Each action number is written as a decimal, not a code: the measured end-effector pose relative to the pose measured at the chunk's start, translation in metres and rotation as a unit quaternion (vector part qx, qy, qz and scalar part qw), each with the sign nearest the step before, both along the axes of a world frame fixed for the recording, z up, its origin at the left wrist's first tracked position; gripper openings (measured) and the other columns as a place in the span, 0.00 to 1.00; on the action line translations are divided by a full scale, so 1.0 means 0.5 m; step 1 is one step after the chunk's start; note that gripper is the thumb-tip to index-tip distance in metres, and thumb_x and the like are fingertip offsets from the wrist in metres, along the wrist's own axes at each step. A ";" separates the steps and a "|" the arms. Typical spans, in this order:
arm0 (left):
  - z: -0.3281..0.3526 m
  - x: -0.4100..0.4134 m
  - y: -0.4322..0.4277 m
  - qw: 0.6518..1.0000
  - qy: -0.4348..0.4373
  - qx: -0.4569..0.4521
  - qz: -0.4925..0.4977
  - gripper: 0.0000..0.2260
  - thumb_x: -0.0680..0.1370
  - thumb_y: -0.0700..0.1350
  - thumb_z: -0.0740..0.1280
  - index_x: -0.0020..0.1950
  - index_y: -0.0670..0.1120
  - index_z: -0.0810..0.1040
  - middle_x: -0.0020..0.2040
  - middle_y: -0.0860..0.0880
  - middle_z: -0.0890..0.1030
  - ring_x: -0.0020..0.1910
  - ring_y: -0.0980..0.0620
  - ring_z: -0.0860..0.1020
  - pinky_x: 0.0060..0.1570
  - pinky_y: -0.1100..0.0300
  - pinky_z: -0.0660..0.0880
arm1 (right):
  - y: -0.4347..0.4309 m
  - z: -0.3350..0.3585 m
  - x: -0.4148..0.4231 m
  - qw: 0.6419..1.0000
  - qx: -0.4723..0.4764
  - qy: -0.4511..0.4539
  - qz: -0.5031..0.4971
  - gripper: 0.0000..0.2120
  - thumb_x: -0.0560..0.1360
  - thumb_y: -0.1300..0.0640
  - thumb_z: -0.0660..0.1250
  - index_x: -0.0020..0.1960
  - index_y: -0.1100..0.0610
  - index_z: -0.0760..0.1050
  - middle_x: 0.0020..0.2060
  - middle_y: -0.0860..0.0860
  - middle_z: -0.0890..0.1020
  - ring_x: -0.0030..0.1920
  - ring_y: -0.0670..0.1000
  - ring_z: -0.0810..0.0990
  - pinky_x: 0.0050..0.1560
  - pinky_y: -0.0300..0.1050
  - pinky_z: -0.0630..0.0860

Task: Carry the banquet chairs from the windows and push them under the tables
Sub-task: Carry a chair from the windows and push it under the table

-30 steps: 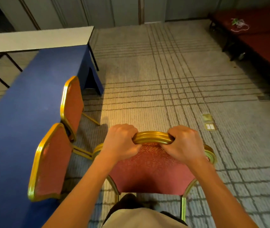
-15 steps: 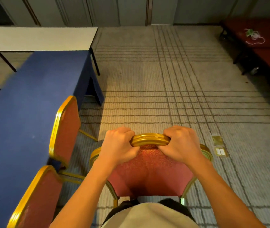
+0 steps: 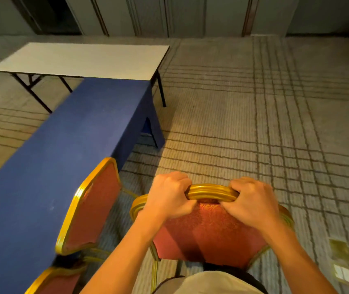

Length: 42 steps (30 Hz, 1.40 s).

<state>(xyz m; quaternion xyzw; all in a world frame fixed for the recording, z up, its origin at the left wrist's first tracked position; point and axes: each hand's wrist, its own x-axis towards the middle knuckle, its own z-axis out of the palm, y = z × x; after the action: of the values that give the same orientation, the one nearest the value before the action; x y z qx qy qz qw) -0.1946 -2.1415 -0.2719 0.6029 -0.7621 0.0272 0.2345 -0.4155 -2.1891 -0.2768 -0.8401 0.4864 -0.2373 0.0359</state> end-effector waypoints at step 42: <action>-0.047 0.629 -0.705 0.836 0.032 0.060 0.545 0.10 0.63 0.52 0.62 0.26 0.48 0.66 0.26 0.51 0.67 0.26 0.50 0.67 0.28 0.63 0.51 | -1.039 -0.022 0.934 0.845 0.040 0.061 0.529 0.16 0.68 0.43 0.76 0.31 0.47 0.71 0.28 0.43 0.73 0.29 0.46 0.70 0.32 0.37 0.60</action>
<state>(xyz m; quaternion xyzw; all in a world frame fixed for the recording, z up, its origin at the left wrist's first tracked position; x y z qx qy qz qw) 0.1200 -2.4939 -0.2955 0.9339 -0.3028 0.0855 0.1697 0.0514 -2.7088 -0.2879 -0.9806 -0.0219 -0.1109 0.1602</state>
